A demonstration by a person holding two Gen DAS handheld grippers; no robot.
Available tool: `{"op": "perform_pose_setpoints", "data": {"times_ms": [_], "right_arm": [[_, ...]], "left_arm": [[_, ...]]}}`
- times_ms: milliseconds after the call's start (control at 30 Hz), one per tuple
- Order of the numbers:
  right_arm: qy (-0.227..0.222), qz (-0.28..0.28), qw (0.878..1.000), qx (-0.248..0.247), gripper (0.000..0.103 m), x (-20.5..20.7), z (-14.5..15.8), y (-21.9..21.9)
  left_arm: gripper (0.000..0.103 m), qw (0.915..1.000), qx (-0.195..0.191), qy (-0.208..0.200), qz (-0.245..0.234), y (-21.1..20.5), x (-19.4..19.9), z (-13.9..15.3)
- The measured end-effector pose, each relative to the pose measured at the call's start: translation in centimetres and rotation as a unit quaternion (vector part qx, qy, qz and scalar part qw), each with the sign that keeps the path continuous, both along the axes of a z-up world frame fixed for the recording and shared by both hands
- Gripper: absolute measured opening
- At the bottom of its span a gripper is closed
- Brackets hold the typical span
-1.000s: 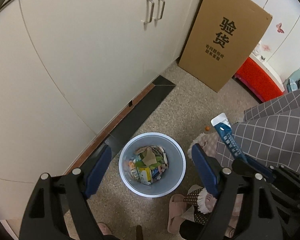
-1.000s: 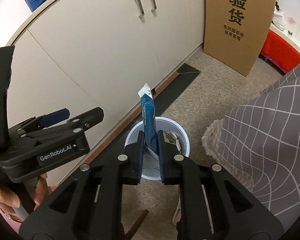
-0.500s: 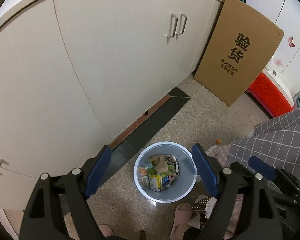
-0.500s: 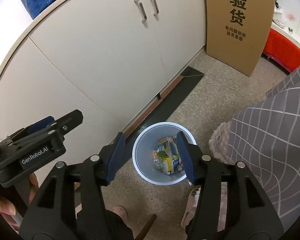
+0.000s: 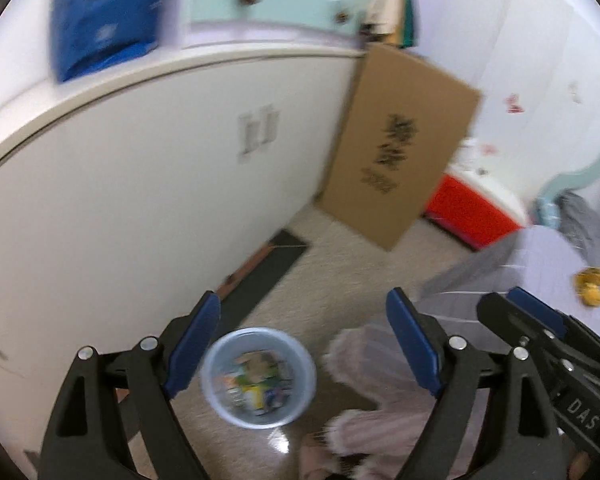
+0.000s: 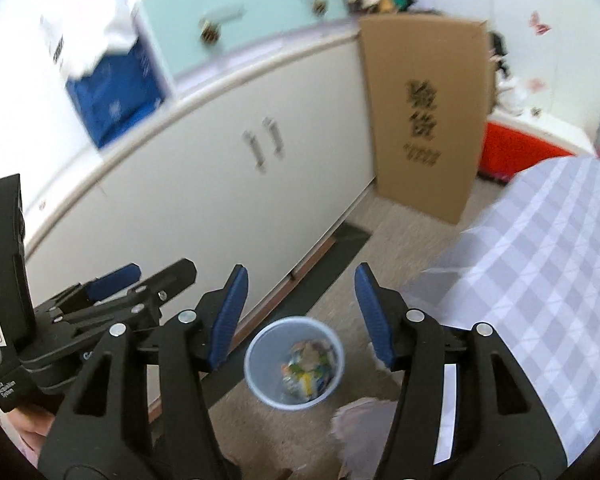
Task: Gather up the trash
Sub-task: 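Move both open tools back up to the gold and yellow items, then grasp the gold foil wrapper with the left tool while the right tool grasps the yellow bag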
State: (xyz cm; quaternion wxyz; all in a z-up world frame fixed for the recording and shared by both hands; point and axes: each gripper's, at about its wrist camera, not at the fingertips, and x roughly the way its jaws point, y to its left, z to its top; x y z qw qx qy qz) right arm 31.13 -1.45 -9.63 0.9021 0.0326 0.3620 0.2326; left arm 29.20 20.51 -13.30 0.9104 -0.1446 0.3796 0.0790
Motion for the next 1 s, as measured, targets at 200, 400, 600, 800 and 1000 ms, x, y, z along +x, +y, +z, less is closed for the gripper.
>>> {"op": "perform_pose_setpoints", "data": {"times_ms": [200, 400, 600, 800, 1000], "right_arm": [[-0.03, -0.086, 0.996, -0.001, 0.059, 0.1, 2.7, -11.7], [-0.028, -0.183, 0.983, -0.009, 0.059, 0.7, 2.1, -23.5], [-0.002, -0.246, 0.969, 0.016, 0.061, 2.0, 0.2, -31.5], [0.037, -0.274, 0.956, 0.093, 0.061, 4.4, -1.8, -35.7], [0.053, -0.277, 0.952, 0.116, 0.061, 6.6, -2.9, -36.3]], "left_arm": [[0.083, 0.9944, -0.022, -0.023, -0.1, -11.2, 2.4, 3.4], [0.083, 0.9845, -0.008, -0.031, -0.173, -22.4, 4.7, 4.2], [0.083, 0.9747, 0.005, -0.024, -0.222, -30.8, 8.1, 3.0], [0.08, 0.9704, 0.001, -0.009, -0.241, -35.4, 10.8, 1.3], [0.072, 0.9678, -0.012, -0.009, -0.251, -37.7, 12.9, 0.2]]}}
